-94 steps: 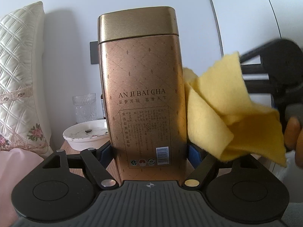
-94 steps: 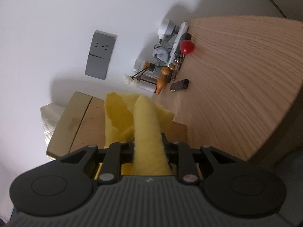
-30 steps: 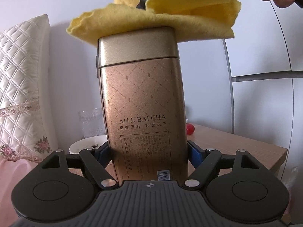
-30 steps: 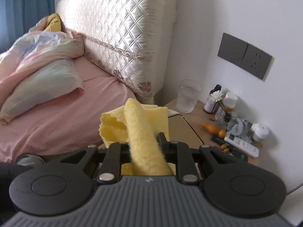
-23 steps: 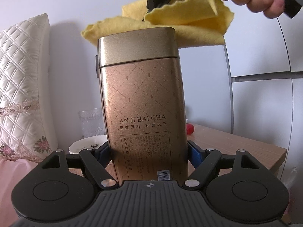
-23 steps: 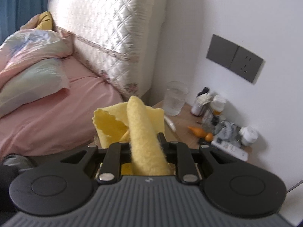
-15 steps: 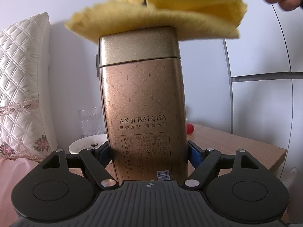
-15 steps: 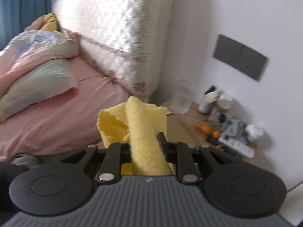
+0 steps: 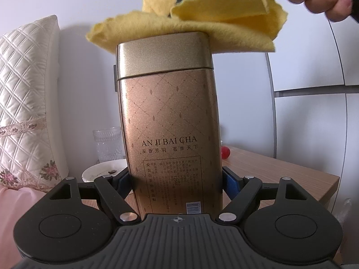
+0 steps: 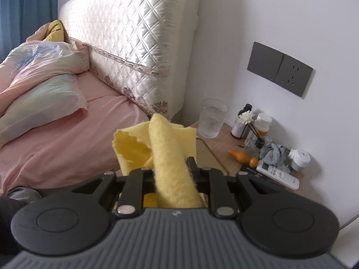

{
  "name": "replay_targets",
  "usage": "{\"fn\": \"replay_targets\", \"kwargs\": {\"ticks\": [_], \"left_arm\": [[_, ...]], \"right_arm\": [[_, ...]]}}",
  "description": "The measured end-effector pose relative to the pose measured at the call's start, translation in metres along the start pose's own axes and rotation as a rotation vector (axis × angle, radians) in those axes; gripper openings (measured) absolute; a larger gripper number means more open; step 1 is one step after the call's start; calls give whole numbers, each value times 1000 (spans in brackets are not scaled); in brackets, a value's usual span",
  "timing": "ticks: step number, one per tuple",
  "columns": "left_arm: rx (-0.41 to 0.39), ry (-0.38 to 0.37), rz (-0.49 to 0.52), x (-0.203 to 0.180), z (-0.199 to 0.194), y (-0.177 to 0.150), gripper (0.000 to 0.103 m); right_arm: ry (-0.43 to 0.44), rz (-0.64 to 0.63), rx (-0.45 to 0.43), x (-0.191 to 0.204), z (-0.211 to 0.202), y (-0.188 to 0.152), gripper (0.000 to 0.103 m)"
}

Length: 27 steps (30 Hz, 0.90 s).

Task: Clean container
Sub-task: 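Wipe the tin's lid top with the cloth in the right gripper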

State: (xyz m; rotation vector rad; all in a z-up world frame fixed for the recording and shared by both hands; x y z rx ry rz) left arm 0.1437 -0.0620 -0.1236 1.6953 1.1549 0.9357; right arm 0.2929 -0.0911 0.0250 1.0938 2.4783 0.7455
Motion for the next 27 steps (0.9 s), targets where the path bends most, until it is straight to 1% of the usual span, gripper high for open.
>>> {"fn": "replay_targets", "kwargs": {"ticks": [3,5,9,13,17,18,21,23,27], "left_arm": [[-2,3,1,-22,-1,16,82],[-3,3,0,-20,-3,26,82],[-4,1,1,-23,-3,25,82],[-8,3,1,-16,5,27,82],[-9,7,5,-23,1,24,82],[-9,8,4,-25,0,24,82],[-8,9,3,-29,-3,20,82],[-8,9,2,-33,-5,17,82],[-12,7,4,-41,-12,10,82]], "right_arm": [[48,-11,6,12,-5,-3,21],[53,-33,10,18,-6,-2,20],[38,-27,2,12,1,5,20],[-5,-16,-17,0,10,14,20],[0,-2,-18,-1,12,16,20],[14,-3,-13,3,10,15,20],[51,-69,-12,26,3,9,20],[64,-68,-8,29,1,8,20],[24,-47,-20,12,6,13,20]]}}
Point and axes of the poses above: each gripper's, at about its wrist camera, not at the fingertips, and z roughly the way its jaws point, x to its left, y to its top, the point moved 9 cm from there along z, roughly the way its jaws point, and after that the axes turned 14 degrees about x, right-handed, at the moved point
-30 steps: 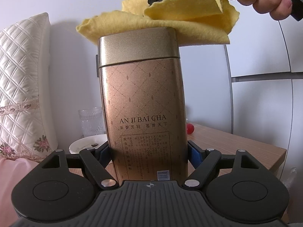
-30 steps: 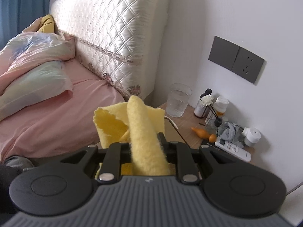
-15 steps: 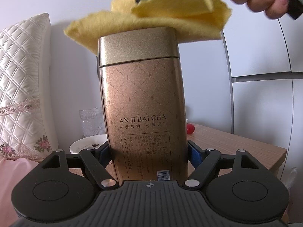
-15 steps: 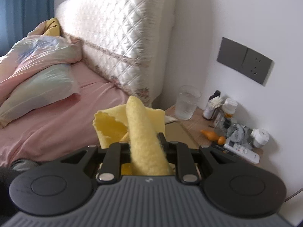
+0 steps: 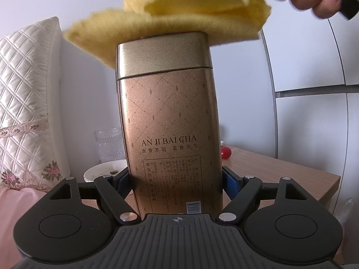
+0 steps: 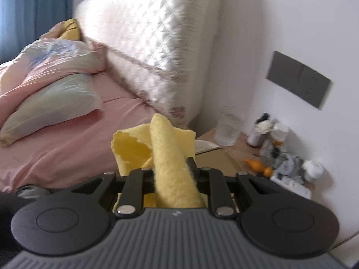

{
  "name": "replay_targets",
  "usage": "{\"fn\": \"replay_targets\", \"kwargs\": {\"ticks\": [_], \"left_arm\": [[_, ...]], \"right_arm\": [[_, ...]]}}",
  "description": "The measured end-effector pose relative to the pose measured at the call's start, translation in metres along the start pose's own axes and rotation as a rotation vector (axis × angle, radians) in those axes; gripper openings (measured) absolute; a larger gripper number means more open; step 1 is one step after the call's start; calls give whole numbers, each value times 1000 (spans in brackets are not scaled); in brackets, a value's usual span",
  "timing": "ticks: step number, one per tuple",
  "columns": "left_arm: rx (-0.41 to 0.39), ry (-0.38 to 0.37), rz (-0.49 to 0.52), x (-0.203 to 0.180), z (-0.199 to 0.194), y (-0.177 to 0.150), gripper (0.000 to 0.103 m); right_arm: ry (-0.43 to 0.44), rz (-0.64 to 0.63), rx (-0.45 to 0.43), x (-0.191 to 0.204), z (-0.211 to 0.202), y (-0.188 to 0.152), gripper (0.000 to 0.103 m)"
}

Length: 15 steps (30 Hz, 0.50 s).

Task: Clean container
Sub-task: 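Wipe the tin's lid top with the cloth in the right gripper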

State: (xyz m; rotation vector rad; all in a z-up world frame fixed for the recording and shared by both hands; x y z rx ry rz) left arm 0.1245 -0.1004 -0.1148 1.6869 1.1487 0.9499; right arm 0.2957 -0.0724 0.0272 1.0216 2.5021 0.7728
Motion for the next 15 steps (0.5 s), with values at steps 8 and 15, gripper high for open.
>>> {"fn": "replay_targets", "kwargs": {"ticks": [8,15], "left_arm": [[-4,2,3,-9,-7,-8,82],[-2,0,2,-15,-10,-20,82]], "right_arm": [[-20,28,-30,-18,7,1,20],[39,-12,-61,1,0,-4,20]]}}
Point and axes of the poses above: each gripper's, at about its wrist camera, not at the fingertips, and z roughly the way its jaws point, x to its left, y to its top, the point moved 9 cm from there along z, roughly the way its jaws point, and after that the axes turned 14 degrees about x, right-handed, at the moved point
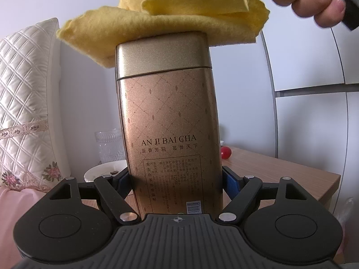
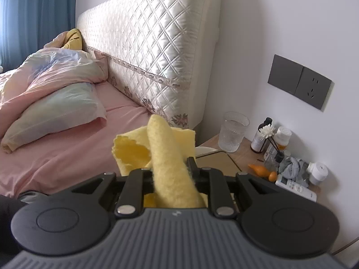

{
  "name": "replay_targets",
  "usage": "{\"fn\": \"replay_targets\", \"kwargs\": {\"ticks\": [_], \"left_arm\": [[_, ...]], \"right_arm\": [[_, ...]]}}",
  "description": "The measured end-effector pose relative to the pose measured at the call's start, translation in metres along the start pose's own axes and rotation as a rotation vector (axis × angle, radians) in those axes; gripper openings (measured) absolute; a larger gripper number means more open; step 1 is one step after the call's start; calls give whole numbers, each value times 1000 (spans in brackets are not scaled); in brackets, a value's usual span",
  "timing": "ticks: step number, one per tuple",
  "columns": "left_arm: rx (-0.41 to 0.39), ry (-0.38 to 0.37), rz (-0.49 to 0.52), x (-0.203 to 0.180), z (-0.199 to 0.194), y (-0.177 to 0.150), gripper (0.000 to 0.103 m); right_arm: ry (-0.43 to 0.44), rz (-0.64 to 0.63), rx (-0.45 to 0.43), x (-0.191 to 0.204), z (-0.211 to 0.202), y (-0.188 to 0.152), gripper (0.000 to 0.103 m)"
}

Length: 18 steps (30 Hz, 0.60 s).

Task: Clean container
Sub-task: 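Wipe the tin's lid top with the cloth in the right gripper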

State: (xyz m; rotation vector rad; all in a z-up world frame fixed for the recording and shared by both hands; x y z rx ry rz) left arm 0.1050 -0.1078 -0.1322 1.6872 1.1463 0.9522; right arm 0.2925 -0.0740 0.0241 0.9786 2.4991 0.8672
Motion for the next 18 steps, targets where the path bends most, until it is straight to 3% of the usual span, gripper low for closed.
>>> {"fn": "replay_targets", "kwargs": {"ticks": [5,13,18], "left_arm": [[1,0,1,6,4,6,82],[-1,1,4,-1,-6,-2,82],[-3,0,4,-2,-11,-4,82]], "right_arm": [[-67,-5,-17,-18,7,6,20],[17,14,-5,11,-6,-3,20],[7,-29,1,23,-8,-3,20]]}}
Point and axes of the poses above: each gripper's, at about its wrist camera, not at the fingertips, and z roughly the way its jaws point, x to its left, y to its top, the point moved 9 cm from there along z, roughly the way its jaws point, and after that the axes turned 14 degrees about x, right-handed, at the moved point
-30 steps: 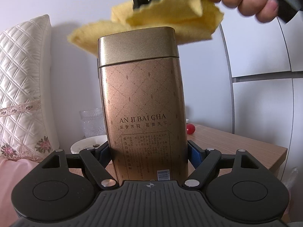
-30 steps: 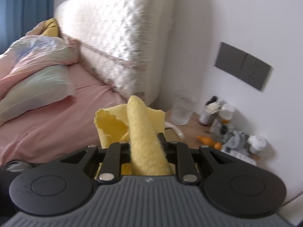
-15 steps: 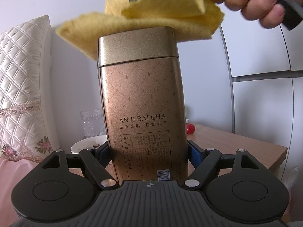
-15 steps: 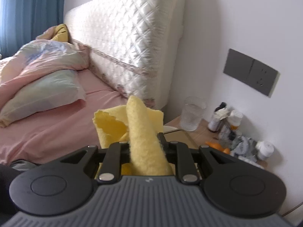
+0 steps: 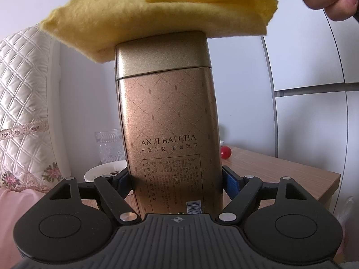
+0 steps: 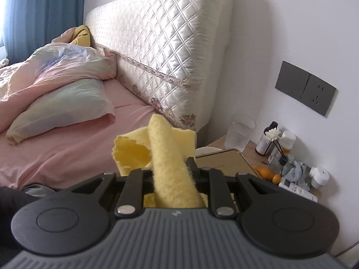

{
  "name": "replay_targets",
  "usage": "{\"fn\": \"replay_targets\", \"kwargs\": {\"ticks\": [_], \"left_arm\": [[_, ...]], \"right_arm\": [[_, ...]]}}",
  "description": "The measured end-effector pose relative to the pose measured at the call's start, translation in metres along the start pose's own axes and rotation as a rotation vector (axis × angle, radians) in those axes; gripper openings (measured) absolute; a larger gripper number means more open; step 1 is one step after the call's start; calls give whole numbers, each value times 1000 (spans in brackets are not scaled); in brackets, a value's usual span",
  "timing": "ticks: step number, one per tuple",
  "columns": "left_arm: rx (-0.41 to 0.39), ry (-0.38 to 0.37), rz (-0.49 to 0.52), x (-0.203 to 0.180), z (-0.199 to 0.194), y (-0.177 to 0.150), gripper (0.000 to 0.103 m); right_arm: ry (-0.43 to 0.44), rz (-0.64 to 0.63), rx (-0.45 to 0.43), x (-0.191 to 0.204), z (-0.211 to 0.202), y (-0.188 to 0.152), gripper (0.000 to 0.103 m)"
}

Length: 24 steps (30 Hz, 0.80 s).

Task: Clean container
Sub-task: 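Wipe the tin's lid top with the cloth in the right gripper, then lower the tin onto the table and open the left gripper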

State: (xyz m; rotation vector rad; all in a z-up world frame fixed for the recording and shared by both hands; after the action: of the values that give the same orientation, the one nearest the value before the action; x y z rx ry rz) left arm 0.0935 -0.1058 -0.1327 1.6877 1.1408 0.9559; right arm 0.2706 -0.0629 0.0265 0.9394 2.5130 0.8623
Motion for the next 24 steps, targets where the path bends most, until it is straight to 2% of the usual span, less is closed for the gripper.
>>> {"fn": "replay_targets", "kwargs": {"ticks": [8,13,19,24], "left_arm": [[-6,-1,3,14,5,11,82],[-3,-1,2,13,4,7,82],[-1,-3,-1,7,-8,-3,82],[-1,-8,1,9,-9,0,82]], "right_arm": [[-55,70,-19,-31,10,5,20],[-29,87,-17,-18,2,-3,20],[-22,46,-7,-2,-7,-10,20],[-115,108,-32,-40,1,-9,20]]}}
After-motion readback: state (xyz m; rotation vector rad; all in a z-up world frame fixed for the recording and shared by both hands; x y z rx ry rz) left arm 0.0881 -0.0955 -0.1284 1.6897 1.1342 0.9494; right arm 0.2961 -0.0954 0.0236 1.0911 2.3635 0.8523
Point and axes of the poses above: each gripper's, at about its wrist camera, not at the fingertips, and z roughly the way its jaws point, x to its left, y to its top, the point moved 9 cm from there along z, roughly the way its jaws point, and after that the axes turned 14 degrees about x, right-handed, at the moved point
